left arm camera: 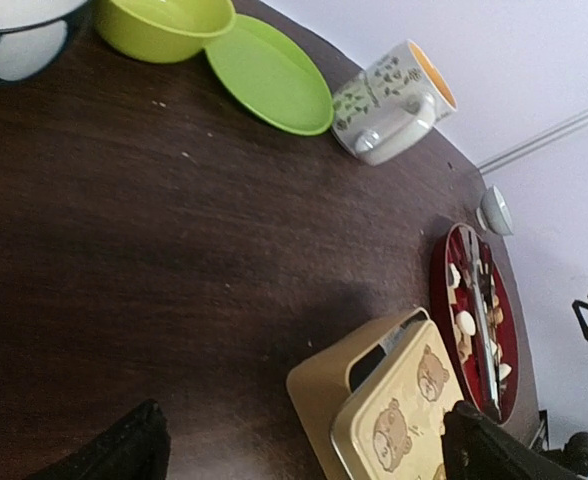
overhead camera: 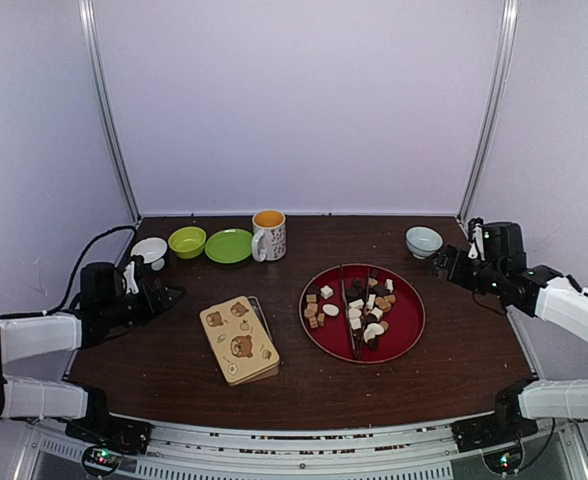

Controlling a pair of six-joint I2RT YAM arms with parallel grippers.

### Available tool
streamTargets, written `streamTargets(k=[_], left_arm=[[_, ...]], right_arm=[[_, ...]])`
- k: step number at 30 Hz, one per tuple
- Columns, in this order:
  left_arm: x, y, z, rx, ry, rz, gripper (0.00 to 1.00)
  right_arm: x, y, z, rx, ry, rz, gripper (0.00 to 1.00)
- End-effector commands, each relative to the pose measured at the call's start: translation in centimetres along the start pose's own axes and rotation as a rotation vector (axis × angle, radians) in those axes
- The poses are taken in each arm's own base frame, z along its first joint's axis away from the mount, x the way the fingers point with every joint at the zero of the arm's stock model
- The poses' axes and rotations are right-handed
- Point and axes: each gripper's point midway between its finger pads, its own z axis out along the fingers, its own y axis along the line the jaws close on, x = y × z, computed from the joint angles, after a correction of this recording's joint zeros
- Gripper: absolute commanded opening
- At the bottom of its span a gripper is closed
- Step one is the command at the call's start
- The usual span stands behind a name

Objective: Pack the chocolate

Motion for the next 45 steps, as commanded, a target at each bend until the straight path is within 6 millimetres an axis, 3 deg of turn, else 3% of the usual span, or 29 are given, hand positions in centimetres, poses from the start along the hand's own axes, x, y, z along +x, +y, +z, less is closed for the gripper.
streamTargets(k=[1, 10, 12, 17, 22, 35, 45], left_arm=[[0.8, -2.6, 0.4, 0.073, 0.028, 0.101, 0.98], [4.3, -3.7, -0.4, 0.098, 0.118, 0.081, 0.95], [5.8, -2.9, -0.8, 0.080, 0.155, 0.044, 0.93], [6.5, -3.3, -1.7, 0.095, 0.155, 0.036, 0.91], [6.8, -4.1, -1.8, 0.127, 0.180, 0.023, 0.89], [9.0, -5.3, 0.8, 0.201, 0.287, -0.018, 0.67], [9.2, -6.8, 2.3, 0.344, 0.300, -0.078, 0.42]], right_arm=[[1.1, 3.4, 0.5, -0.033, 0.044, -0.052, 1.00], [6.3, 10.7, 2.2, -0.101, 0.177, -0.152, 0.92], [7.5, 12.3, 2.7, -0.108, 0.207, -0.170, 0.91], [11.2, 16.2, 3.7, -0.119, 0.280, -0.273, 0.87], [13.1, 19.8, 3.6, -0.156, 0.321, -0.352, 0.87], [14.9, 23.5, 3.1, -0.328, 0.357, -0.329, 0.87], [16.3, 26.2, 2.0, -0.481, 0.394, -0.299, 0.87]])
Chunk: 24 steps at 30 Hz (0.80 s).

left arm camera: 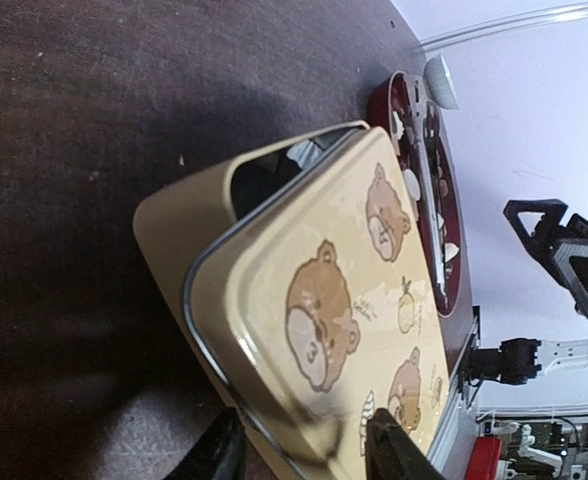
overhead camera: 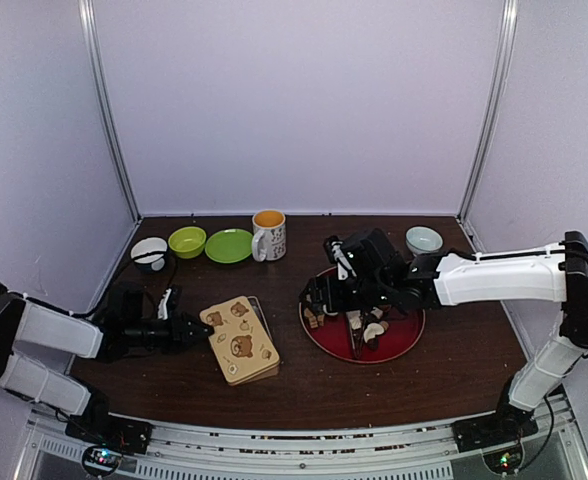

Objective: Pack the chocolate

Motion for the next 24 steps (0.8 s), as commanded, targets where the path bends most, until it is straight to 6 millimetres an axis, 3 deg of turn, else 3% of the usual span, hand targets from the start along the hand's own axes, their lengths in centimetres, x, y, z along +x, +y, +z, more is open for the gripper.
streamTargets(k=[1, 7, 12, 19, 22, 24], left_arm=[[-1.3, -2.7, 0.3, 0.144, -0.041, 0.035, 0.41], [-1.6, -3.3, 0.4, 0.189, -0.054, 0.035, 0.18], [-1.7, -3.8, -0.2, 0.193, -0.067, 0.045, 0.10], [-2.4, -5.6, -1.2, 0.208, -0.080, 0.064, 0.05], [-2.7, -6.2, -1.7, 0.200, -0.085, 0.081, 0.05], [-2.5, -5.4, -1.7, 0.142, -0.074, 0.082, 0.08]], right_arm=[[0.5, 1.7, 0.4, -0.081, 0.002, 0.004, 0.87], [0.8, 1.6, 0.5, -0.078, 0.008, 0.000, 0.86], [1.1, 1.3, 0.6, -0.074, 0.012, 0.003, 0.86], [1.0, 2.1, 0.6, -0.115, 0.013, -0.007, 0.86], [1.2, 3.6, 0.6, -0.202, 0.023, -0.014, 0.86], [1.5, 4.7, 0.6, -0.269, 0.036, -0.010, 0.86]])
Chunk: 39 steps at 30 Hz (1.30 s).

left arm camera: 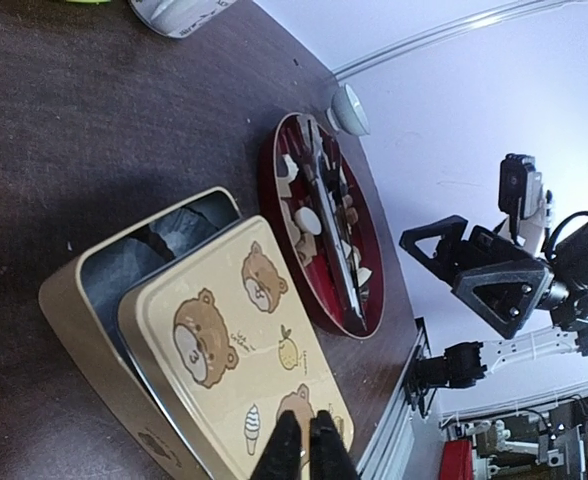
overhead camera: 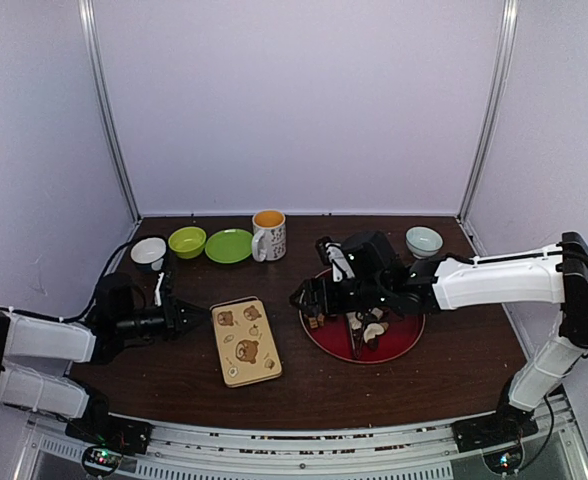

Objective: Pack the chocolate

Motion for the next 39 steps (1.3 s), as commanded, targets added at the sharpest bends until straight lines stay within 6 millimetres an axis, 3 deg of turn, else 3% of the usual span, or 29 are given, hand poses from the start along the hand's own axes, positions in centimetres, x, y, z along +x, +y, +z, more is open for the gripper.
streamTargets(k=[1, 5, 9, 13, 22, 28, 33, 39], left_arm=[[-0.1, 0.5, -0.2, -0.089, 0.028, 0.022, 0.14], [0.7, 2.7, -0.9, -0.220, 0.058, -0.012, 0.43], [2.2, 2.7, -0.5, -0.202, 0.100, -0.040, 0.56], [3.6, 2.5, -0.1, -0.190, 0.153, -0.050, 0.57], [6.1, 3.5, 0.0, -0.231, 0.237, -0.088, 0.57], [6.6, 2.8, 1.0, -0.180, 0.259, -0.107, 0.56], [7.7, 3.1, 0.7, -0.186, 0.276, -0.138, 0.55], [7.5, 2.5, 0.8, -0.156, 0.273, -0.145, 0.53]], right_arm=[[1.4, 2.3, 0.9, -0.146, 0.042, 0.006, 0.86], [3.8, 2.5, 1.8, -0.168, 0.128, 0.075, 0.83], [7.1, 3.2, 2.4, -0.174, 0.221, 0.108, 0.79], [9.8, 4.3, 2.7, -0.213, 0.285, 0.142, 0.73], [12.2, 6.3, 4.1, -0.293, 0.353, 0.194, 0.51], [12.2, 7.1, 5.1, -0.335, 0.355, 0.229, 0.47], [11.9, 7.7, 4.9, -0.366, 0.346, 0.247, 0.32], [11.0, 8.9, 4.3, -0.418, 0.336, 0.260, 0.16]])
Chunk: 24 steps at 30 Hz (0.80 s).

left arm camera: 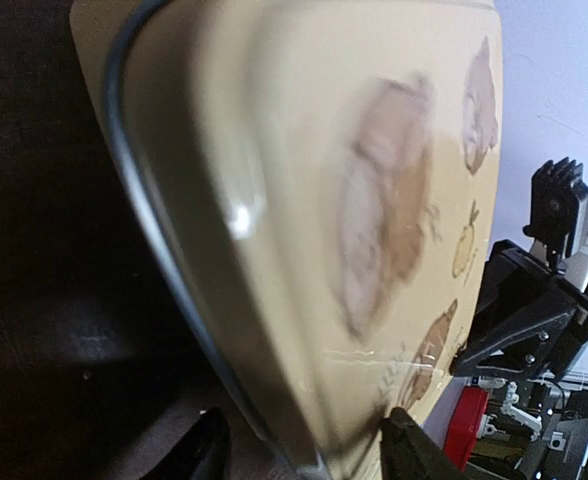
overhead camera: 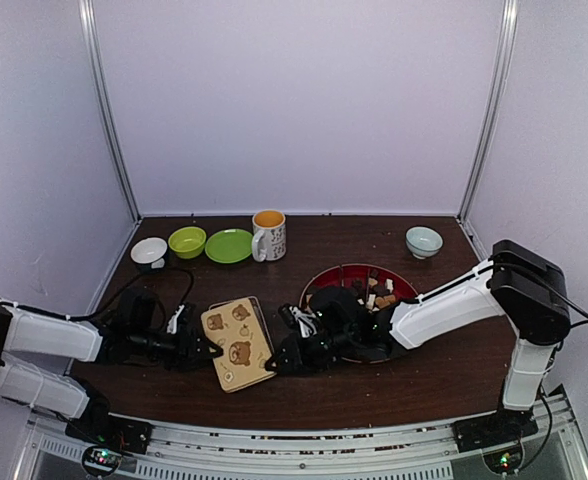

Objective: Pack the chocolate

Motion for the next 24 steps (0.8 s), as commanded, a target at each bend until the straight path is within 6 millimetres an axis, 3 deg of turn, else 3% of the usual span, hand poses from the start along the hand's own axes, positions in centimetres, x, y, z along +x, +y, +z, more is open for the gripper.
streamTargets(k=[1, 8, 14, 21, 24], left_arm=[[-0.4, -1.7, -0.1, 0.073, -0.014, 0.028, 0.53], [-1.1, -2.6, -0.4, 0.097, -0.042, 0.034, 0.47], [-2.0, -4.5, -2.1, 0.097, -0.103, 0.128, 0.46], [-2.8, -7.9, -4.6, 0.130, -0.162, 0.233, 0.46], [-3.3, -9.0, -5.8, 0.154, -0.225, 0.252, 0.42]], right_arm=[[-0.9, 3.1, -0.3, -0.095, -0.022, -0.022, 0.13], [-1.3, 3.8, -0.7, -0.105, -0.029, -0.028, 0.07], [-1.9, 4.6, -0.8, -0.131, -0.051, -0.024, 0.06], [-3.5, 8.8, -2.1, -0.311, -0.115, -0.021, 0.06], [-4.0, 9.2, -2.5, -0.324, -0.142, -0.024, 0.06]])
